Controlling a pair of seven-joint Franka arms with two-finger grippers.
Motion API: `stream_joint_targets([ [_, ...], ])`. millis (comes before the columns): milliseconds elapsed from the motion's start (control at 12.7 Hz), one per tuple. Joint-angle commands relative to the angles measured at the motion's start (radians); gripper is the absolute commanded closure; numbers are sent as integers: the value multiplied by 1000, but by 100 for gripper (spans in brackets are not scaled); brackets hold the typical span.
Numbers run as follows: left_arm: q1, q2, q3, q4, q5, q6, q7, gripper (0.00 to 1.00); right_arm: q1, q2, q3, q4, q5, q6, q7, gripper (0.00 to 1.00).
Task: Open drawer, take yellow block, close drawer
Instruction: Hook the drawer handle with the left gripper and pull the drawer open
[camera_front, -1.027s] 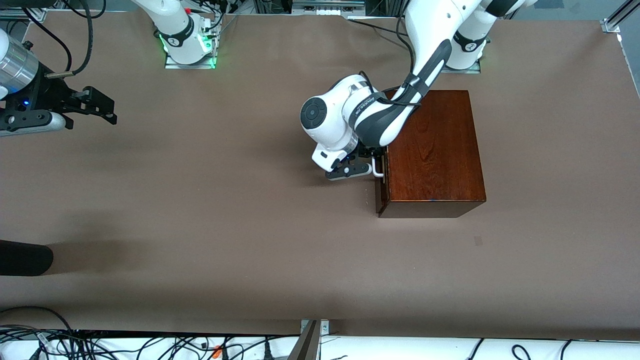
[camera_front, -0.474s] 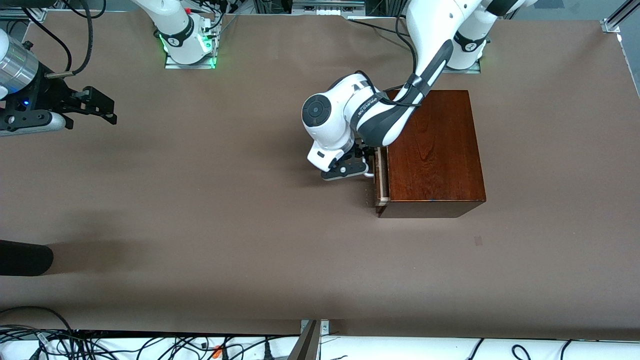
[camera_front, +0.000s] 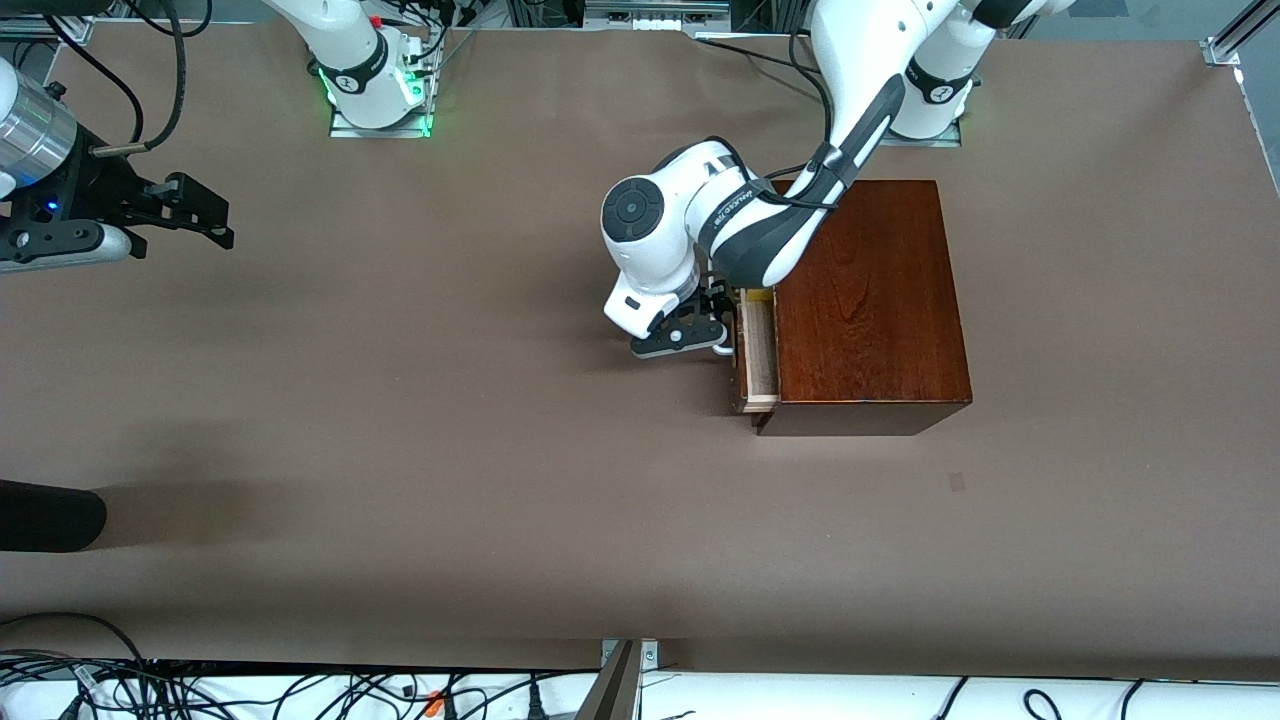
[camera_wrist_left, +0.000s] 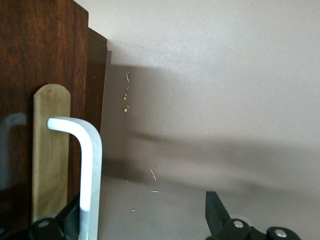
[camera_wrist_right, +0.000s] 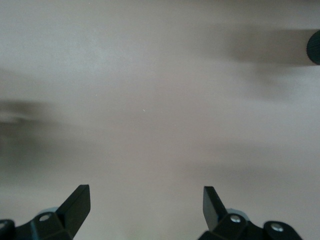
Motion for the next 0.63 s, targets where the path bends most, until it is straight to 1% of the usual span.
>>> stream_joint_targets([
  [0,-21,44,-9,12,-85,136,-59,0,-8,-4,7,7,-6,-14,13,0],
  [237,-43,64,-9,16,-85,137,-95,0,-8,-4,7,7,-8,-14,13,0],
  [553,-58,64,-11,19,-102,154,-124,0,-8,-4,7,7,-8,-14,13,0],
])
